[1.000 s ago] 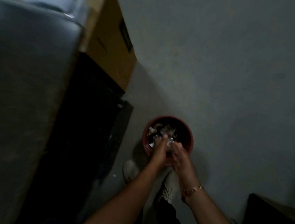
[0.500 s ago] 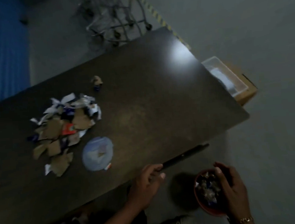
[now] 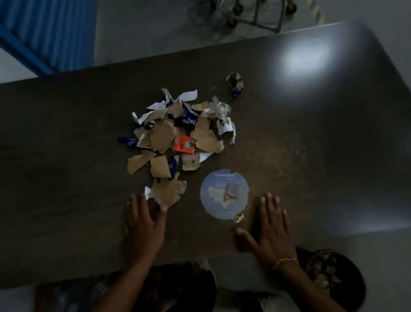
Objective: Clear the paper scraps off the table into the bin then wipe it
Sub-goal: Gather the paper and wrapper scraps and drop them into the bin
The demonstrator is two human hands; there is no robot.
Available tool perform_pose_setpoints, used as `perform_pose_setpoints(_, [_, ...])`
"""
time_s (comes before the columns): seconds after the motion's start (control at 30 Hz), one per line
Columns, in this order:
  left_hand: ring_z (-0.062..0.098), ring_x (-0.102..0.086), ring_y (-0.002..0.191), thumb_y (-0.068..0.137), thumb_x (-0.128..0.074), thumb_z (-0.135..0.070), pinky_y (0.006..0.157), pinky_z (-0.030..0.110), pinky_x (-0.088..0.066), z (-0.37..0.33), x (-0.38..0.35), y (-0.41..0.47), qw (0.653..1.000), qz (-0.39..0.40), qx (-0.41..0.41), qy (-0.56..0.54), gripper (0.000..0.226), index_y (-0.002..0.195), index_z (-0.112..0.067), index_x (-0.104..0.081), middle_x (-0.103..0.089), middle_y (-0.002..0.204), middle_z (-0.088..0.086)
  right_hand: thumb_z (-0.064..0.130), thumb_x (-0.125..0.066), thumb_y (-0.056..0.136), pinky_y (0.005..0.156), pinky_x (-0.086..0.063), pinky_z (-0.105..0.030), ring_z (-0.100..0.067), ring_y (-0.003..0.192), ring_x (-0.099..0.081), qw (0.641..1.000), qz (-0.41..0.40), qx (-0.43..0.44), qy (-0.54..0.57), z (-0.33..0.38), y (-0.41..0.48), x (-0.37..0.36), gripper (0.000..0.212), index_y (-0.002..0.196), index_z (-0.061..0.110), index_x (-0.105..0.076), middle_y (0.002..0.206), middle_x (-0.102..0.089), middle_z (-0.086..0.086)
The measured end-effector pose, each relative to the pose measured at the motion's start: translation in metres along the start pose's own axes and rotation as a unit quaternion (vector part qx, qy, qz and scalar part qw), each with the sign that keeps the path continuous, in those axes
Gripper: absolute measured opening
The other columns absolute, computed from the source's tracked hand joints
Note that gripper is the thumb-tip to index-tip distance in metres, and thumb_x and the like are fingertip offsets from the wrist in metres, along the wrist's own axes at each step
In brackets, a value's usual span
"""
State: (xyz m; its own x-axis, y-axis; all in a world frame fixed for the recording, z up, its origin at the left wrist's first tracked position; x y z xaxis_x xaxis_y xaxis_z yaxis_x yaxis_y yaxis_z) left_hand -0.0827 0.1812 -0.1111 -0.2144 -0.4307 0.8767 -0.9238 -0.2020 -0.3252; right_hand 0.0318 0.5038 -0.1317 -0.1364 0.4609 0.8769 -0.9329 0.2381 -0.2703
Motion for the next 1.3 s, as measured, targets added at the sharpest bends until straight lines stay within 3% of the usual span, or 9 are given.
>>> perform_pose_setpoints(0.1, [0.02,0.01,0.16,0.101,-0.027,-0.068,0.129,0.047,0.001,0.023,0.002,0.034,0.996,0.026,0.015,0.082,0.085,0.165,-0.02,0.002,0.009,0.173,0.004,0.085,-0.022,0.091,0.127,0.008,-0.04,-0.021,0.157,0.016,0.999,0.02,0.012,-0.042,0.042,0.012,-0.029,0.106,0.163,0.012,0.003,0.171,0.011,-0.008])
perform_pose_setpoints(0.27, [0.021,0.018,0.158,0.101,-0.02,-0.068,0.129,0.043,0.005,0.003,-0.007,0.047,0.994,0.053,-0.024,0.094,0.087,0.163,-0.016,0.011,0.018,0.171,0.007,0.082,-0.016,0.093,0.124,0.018,-0.037,-0.017,0.153,0.029,0.998,0.042,0.021,-0.04,0.09,0.058,-0.042,0.098,0.16,0.019,0.019,0.166,0.029,-0.003])
perform_pose_setpoints(0.47, [0.016,0.026,0.154,0.091,-0.004,-0.078,0.125,0.037,0.016,-0.035,-0.023,0.03,0.989,0.116,-0.066,0.066,0.092,0.158,-0.02,0.022,0.028,0.166,0.0,0.077,-0.01,0.096,0.128,0.008,-0.04,-0.012,0.153,0.028,0.992,0.079,0.089,-0.033,0.137,0.094,-0.045,0.089,0.161,0.02,0.01,0.168,0.023,0.0])
perform_pose_setpoints(0.57, [0.014,0.025,0.154,0.079,0.009,-0.087,0.125,0.039,0.014,-0.03,-0.019,0.027,0.991,0.112,-0.063,0.029,0.1,0.158,-0.027,0.021,0.026,0.168,-0.003,0.072,-0.022,0.097,0.128,-0.015,-0.045,-0.01,0.158,0.005,0.988,0.086,0.121,0.04,0.146,0.102,-0.023,0.081,0.163,0.028,-0.009,0.172,-0.002,0.003])
perform_pose_setpoints(0.67, [0.016,0.029,0.152,0.064,0.022,-0.095,0.123,0.048,0.014,-0.001,-0.013,0.033,0.993,0.1,-0.002,0.062,0.117,0.159,-0.027,0.022,0.032,0.165,-0.003,0.063,-0.042,0.096,0.118,-0.032,-0.048,-0.022,0.15,-0.031,0.988,-0.038,0.129,0.079,0.142,0.131,0.035,0.068,0.154,0.029,-0.035,0.163,-0.034,-0.002])
perform_pose_setpoints(0.87, [0.015,0.035,0.15,0.063,-0.005,-0.104,0.126,0.054,0.007,0.013,-0.016,0.036,0.981,0.158,0.008,0.112,0.128,0.155,-0.021,0.029,0.041,0.161,-0.003,0.06,-0.057,0.092,0.117,-0.034,-0.055,-0.034,0.146,-0.03,0.993,-0.086,0.065,0.05,0.123,0.285,0.129,0.072,0.15,0.02,-0.042,0.162,-0.029,-0.012])
perform_pose_setpoints(1.07, [0.012,0.026,0.152,0.07,-0.021,-0.101,0.127,0.05,-0.001,0.008,-0.005,0.041,0.979,0.165,0.013,0.123,0.127,0.164,-0.022,0.009,0.03,0.167,-0.002,0.069,-0.057,0.091,0.123,-0.021,-0.058,-0.037,0.154,-0.011,0.992,0.117,0.0,0.037,0.112,0.392,0.122,0.087,0.159,0.023,-0.029,0.17,-0.008,-0.007])
perform_pose_setpoints(1.23, [0.03,-0.017,0.156,0.087,-0.052,-0.075,0.122,0.05,-0.028,0.0,0.008,0.028,0.984,0.108,0.116,-0.085,0.089,0.161,-0.039,-0.016,-0.009,0.17,0.002,0.071,-0.047,0.093,0.121,-0.019,-0.058,-0.035,0.154,-0.012,0.984,0.165,0.058,-0.04,0.123,0.353,0.078,0.079,0.157,0.028,-0.028,0.169,-0.015,-0.006])
perform_pose_setpoints(1.3, [0.033,-0.029,0.151,0.085,-0.052,-0.078,0.117,0.05,-0.035,-0.003,0.001,0.02,0.953,0.085,0.212,-0.2,0.084,0.158,-0.046,-0.024,-0.019,0.167,0.006,0.071,-0.044,0.095,0.122,-0.018,-0.057,-0.032,0.155,-0.013,0.988,0.136,0.071,-0.032,0.126,0.33,0.071,0.076,0.158,0.031,-0.029,0.168,-0.018,-0.005])
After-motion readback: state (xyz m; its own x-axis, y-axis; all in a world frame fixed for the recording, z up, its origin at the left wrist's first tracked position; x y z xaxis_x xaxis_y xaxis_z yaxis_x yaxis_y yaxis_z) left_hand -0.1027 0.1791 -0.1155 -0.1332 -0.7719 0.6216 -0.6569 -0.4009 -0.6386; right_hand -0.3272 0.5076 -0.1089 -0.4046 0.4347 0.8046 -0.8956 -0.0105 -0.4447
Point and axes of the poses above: each hand's wrist, its own y-axis towards the middle knuckle, its own x-axis out of the back of the hand, z = x × y, the point moved 7 cm from there along y, towards the middle knuckle
